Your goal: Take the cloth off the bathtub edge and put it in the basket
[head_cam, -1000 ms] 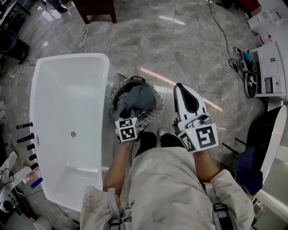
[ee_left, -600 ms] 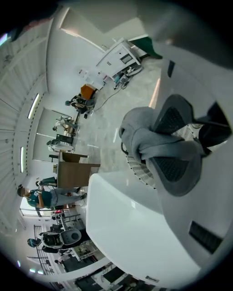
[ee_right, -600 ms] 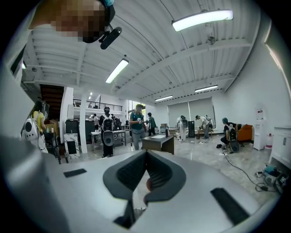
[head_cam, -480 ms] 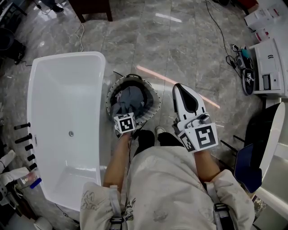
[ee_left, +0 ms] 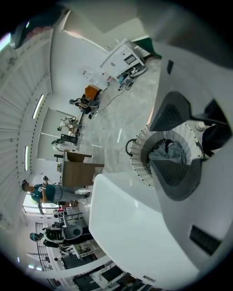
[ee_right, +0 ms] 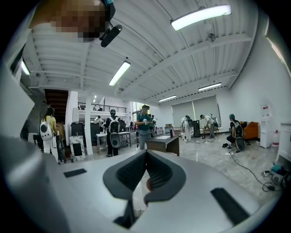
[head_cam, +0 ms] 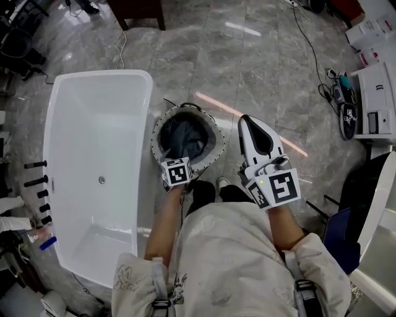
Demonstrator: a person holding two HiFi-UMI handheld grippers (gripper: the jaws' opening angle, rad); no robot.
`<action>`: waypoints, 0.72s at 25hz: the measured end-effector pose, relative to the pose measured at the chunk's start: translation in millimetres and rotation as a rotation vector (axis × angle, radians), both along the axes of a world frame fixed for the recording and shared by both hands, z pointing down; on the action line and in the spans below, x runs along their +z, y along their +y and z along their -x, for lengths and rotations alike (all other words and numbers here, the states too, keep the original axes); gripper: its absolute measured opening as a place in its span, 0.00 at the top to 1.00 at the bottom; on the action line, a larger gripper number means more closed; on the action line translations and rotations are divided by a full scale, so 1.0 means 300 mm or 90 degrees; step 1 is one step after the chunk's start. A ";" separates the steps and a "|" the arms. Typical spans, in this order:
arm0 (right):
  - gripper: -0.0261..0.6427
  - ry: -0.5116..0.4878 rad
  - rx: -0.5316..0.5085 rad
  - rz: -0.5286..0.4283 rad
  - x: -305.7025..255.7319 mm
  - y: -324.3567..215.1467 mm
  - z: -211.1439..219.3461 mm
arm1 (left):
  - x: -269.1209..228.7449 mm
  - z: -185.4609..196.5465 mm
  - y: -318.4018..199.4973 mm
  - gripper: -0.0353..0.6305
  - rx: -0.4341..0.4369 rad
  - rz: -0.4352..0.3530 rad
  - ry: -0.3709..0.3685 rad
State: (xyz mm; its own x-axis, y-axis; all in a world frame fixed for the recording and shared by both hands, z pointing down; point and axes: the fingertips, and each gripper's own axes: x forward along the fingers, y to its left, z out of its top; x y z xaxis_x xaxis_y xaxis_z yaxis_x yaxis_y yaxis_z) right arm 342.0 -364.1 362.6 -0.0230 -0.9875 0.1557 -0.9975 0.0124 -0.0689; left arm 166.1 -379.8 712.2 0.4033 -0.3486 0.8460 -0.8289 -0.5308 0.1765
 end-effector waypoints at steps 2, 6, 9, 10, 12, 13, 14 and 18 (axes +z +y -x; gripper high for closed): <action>0.98 -0.004 -0.010 -0.001 0.000 -0.004 0.001 | -0.024 0.002 0.006 0.65 -0.011 -0.005 0.006; 0.98 -0.015 -0.033 -0.005 -0.005 -0.002 0.009 | -0.085 0.010 0.030 0.65 -0.034 -0.016 0.019; 0.98 -0.022 -0.054 -0.020 -0.022 -0.012 0.017 | -0.154 0.020 0.023 0.65 -0.061 -0.041 0.035; 0.98 -0.025 -0.063 -0.027 -0.029 -0.020 0.022 | -0.181 0.026 0.014 0.65 -0.073 -0.052 0.041; 0.98 -0.030 -0.081 -0.041 -0.041 -0.038 0.036 | -0.234 0.041 -0.009 0.65 -0.095 -0.077 0.052; 0.98 -0.032 -0.089 -0.045 -0.045 -0.042 0.045 | -0.259 0.050 -0.015 0.65 -0.105 -0.088 0.056; 0.98 -0.034 -0.097 -0.048 -0.048 -0.042 0.054 | -0.284 0.059 -0.016 0.65 -0.115 -0.098 0.060; 0.98 -0.038 -0.126 -0.055 -0.079 -0.028 0.094 | -0.392 0.096 -0.001 0.65 -0.152 -0.136 0.080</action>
State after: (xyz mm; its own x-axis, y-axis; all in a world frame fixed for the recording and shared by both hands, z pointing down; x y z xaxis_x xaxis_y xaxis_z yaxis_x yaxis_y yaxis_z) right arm 313.9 -372.5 338.9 -0.2243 -0.9725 0.0635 -0.9693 0.2159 -0.1176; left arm 137.2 -380.0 594.5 0.3862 -0.6101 0.6919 -0.9127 -0.3611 0.1911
